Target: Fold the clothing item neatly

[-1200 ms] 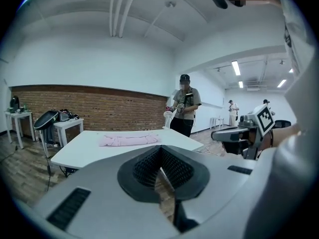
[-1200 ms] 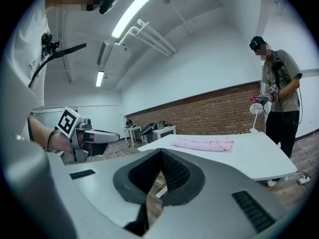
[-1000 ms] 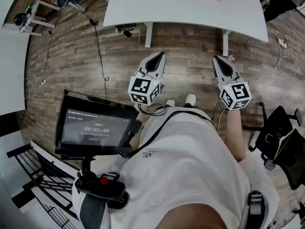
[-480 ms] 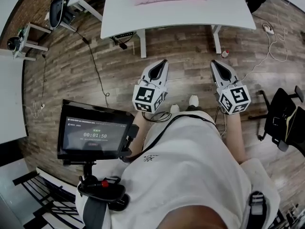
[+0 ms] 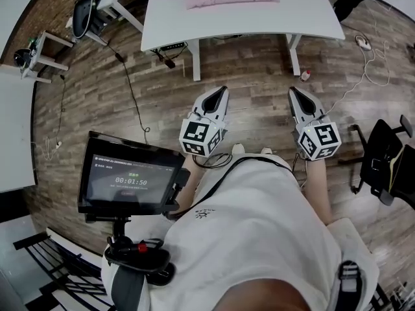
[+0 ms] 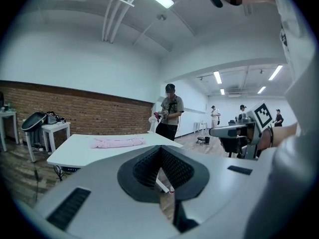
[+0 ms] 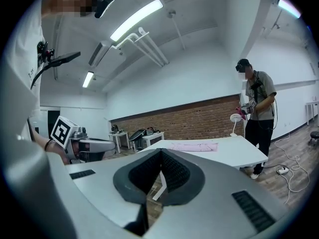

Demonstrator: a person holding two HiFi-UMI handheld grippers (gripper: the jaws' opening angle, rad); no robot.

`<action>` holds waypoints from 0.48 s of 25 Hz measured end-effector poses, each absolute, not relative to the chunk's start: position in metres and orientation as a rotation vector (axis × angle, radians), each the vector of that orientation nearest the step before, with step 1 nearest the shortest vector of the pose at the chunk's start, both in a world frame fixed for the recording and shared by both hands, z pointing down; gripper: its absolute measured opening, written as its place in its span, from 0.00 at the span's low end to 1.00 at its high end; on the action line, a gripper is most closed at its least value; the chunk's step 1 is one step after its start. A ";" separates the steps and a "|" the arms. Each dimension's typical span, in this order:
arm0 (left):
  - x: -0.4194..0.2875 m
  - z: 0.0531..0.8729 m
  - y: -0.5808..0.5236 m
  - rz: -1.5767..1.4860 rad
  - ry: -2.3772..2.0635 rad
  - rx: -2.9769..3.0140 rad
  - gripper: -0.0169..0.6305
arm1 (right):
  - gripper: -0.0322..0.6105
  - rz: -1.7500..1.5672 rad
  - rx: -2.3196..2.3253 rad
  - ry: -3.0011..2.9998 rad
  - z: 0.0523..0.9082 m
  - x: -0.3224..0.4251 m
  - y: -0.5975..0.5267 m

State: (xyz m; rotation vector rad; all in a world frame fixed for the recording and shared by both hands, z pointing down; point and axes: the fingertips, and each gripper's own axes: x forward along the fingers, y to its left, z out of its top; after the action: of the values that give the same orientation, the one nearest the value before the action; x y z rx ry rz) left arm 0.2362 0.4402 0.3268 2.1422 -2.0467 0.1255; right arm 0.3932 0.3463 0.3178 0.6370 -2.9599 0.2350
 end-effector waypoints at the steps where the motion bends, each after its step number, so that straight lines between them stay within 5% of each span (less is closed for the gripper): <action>1: 0.235 0.326 0.439 0.132 -2.059 2.131 0.03 | 0.05 0.233 0.640 -2.954 0.316 0.394 0.342; 12: 0.225 0.315 0.434 0.169 -2.146 2.054 0.03 | 0.05 0.211 0.584 -2.941 0.311 0.395 0.335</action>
State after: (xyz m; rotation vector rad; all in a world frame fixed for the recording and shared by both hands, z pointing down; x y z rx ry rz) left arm 0.2253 0.4343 0.3152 2.0540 -2.1457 0.1688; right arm 0.3952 0.3353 0.3107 0.5841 -2.9412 0.2115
